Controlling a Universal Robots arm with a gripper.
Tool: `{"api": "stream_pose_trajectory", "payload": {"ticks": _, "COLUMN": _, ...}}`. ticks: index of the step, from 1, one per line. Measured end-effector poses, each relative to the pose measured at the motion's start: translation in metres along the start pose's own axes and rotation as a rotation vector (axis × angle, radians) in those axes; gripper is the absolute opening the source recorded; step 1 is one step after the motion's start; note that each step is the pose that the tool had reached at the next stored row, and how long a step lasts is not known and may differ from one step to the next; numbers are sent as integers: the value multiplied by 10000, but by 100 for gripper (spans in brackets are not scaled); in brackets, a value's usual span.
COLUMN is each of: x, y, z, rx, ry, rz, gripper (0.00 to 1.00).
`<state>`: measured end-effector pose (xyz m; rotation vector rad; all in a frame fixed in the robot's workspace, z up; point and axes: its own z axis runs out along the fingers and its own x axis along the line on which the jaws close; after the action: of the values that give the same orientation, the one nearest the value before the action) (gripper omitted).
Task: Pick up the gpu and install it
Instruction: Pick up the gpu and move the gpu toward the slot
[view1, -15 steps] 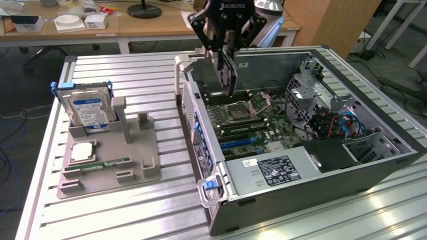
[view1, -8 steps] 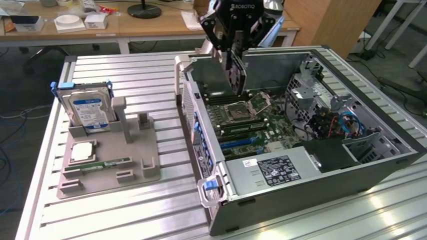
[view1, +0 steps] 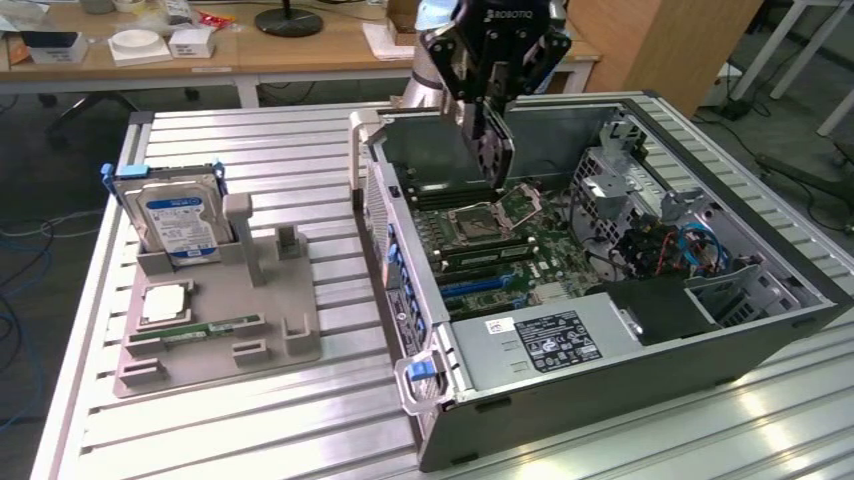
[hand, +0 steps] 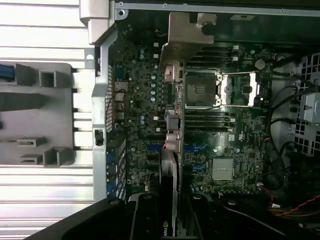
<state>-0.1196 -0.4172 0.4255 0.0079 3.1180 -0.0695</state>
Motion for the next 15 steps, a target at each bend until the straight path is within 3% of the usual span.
{"api": "stream_pose_trajectory", "payload": {"ticks": 15, "x": -419, "y": 3, "z": 18, "rx": 0, "ry": 0, "rz": -3, "gripper": 26}}
